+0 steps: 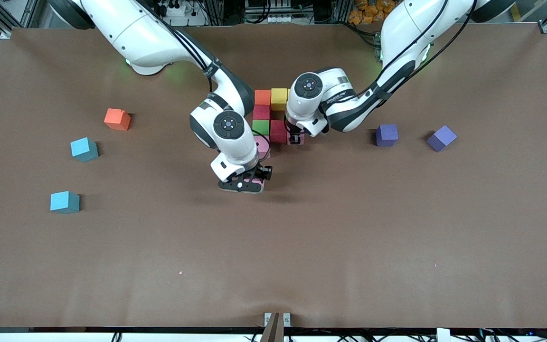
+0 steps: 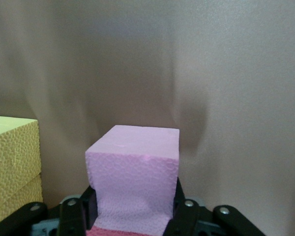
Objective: Arrange 11 blocks into digit 3
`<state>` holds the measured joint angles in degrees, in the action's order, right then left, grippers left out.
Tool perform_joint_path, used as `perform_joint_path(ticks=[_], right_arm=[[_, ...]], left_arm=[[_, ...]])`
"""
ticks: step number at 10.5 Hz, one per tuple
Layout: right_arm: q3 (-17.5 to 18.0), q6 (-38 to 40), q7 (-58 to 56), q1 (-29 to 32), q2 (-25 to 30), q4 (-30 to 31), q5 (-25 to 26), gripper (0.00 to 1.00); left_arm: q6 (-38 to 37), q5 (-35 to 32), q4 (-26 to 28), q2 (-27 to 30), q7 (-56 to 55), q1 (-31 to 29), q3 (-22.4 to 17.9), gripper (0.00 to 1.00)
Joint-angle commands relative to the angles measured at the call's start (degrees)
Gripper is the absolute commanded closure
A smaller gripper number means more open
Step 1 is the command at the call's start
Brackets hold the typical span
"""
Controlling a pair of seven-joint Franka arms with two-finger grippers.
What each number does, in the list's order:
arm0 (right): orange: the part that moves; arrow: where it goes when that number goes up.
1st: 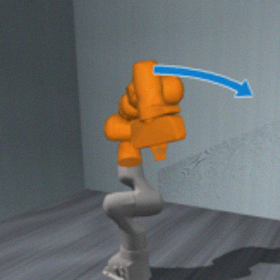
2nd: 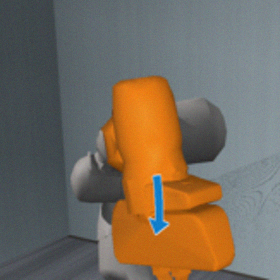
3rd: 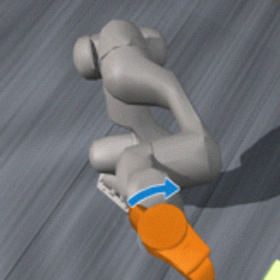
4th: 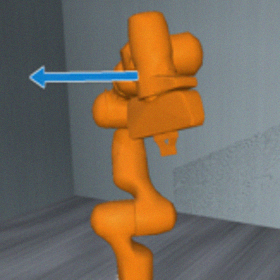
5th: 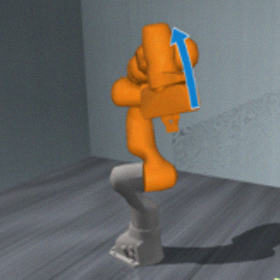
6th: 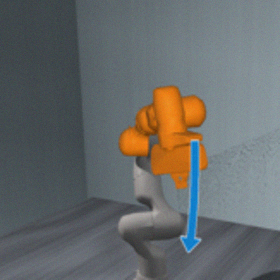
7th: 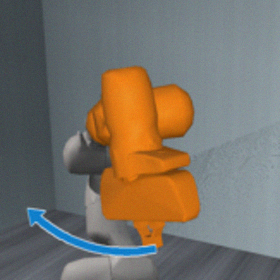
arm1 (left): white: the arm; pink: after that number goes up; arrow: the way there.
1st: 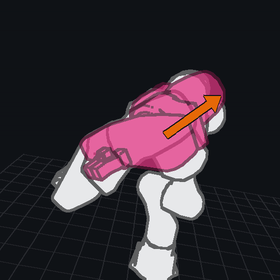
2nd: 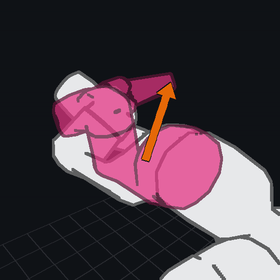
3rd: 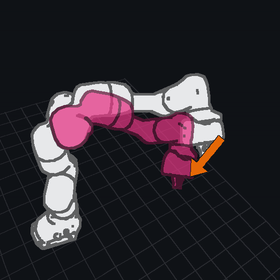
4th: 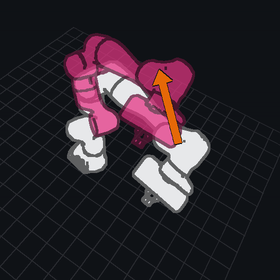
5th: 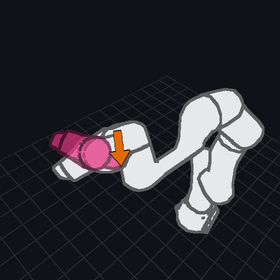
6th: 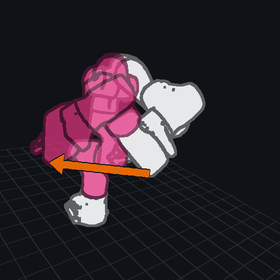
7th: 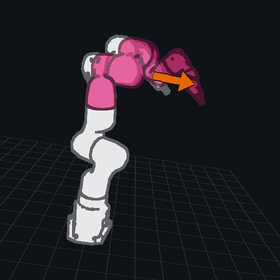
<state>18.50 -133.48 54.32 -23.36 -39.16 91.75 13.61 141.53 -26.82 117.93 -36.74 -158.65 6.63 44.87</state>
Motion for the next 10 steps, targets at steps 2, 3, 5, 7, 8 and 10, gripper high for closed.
perform_joint_path(ticks=[2,3,5,7,8,10], right_arm=[[-0.31,-1.43,1.14,-0.63,0.67,2.72,0.88,0.65],[0.13,-4.21,1.14,-0.37,0.84,5.52,1.67,0.65],[0.83,-6.18,1.23,-0.19,1.02,7.21,1.77,0.65],[0.83,-5.92,1.14,-1.16,0.84,7.56,2.03,0.65],[1.01,-5.74,1.23,-1.25,1.02,8.09,1.95,0.65],[1.80,-5.56,2.19,-1.16,1.02,8.35,1.94,0.65]], left_arm=[[-0.03,-1.75,-0.51,-1.67,-10.19,1.98,-0.22,0.00],[-0.12,-2.01,-0.51,-1.67,-10.10,1.98,-0.31,0.00],[-0.64,-2.10,-0.51,-1.59,-10.10,2.07,-0.31,0.00],[-1.08,-2.45,-0.60,-1.41,-9.92,2.16,-0.31,0.00],[-1.08,-2.45,-0.60,-1.15,-9.57,1.63,-0.22,0.00],[-1.52,-2.54,-0.60,-0.01,-9.31,1.10,-0.22,0.00]])
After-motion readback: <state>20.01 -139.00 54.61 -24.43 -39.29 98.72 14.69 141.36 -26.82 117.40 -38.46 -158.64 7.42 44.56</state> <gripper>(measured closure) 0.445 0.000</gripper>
